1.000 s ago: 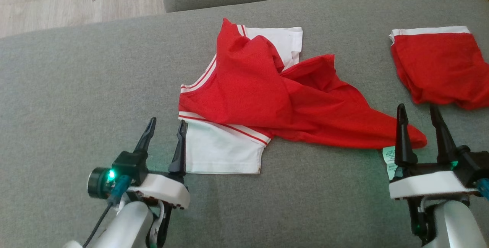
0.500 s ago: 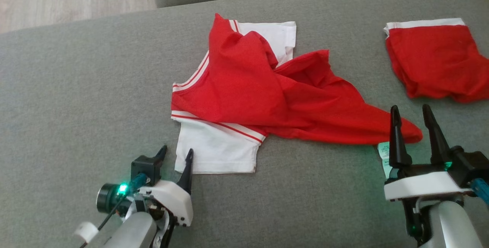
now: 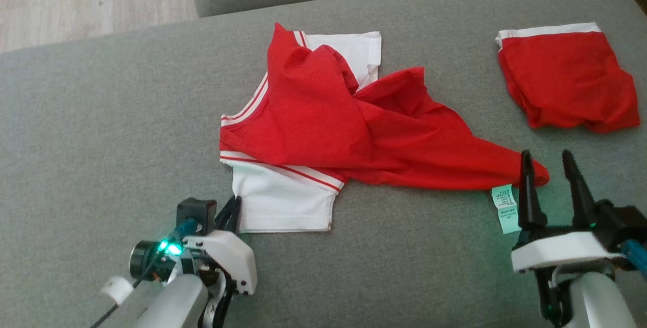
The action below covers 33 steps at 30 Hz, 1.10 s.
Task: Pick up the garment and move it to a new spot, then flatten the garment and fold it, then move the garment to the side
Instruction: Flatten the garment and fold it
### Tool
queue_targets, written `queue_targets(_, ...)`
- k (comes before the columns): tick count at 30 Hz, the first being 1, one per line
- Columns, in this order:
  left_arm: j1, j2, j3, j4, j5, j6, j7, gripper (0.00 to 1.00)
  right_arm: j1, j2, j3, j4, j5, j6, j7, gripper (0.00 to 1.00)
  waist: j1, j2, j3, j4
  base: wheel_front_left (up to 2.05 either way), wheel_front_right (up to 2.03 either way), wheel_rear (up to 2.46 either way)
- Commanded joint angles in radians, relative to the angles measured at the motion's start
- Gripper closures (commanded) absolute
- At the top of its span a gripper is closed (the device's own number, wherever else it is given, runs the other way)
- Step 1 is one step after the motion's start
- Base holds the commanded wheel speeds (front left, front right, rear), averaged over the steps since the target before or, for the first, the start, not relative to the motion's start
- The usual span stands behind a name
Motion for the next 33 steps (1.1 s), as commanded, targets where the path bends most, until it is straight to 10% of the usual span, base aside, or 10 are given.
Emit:
queue_targets(1, -0.004, 0.022, 0.035, -0.04, -0.003, 0.006, -0.041, 1.0, -0.018, -0.006, 0.016, 0.005, -0.013, -0.002, -0.011, 0.0, 0.0, 0.0, -0.012, 0.003, 0.0, 0.0, 0.0)
queue_targets(16, 0.017, 0.038, 0.126, -0.225, -0.011, 0.039, -0.285, 1.0, 0.009, -0.006, 0.0, 0.18, 0.006, -0.002, 0.044, 0.0, 0.0, 0.0, -0.052, 0.021, 0.0, 0.0, 0.0)
queue_targets(33, 0.013, 0.044, 0.112, -0.25, -0.008, 0.045, -0.29, 1.0, -0.044, -0.006, 0.036, 0.294, 0.03, -0.002, 0.073, 0.0, 0.0, 0.0, -0.03, 0.03, 0.0, 0.0, 0.0)
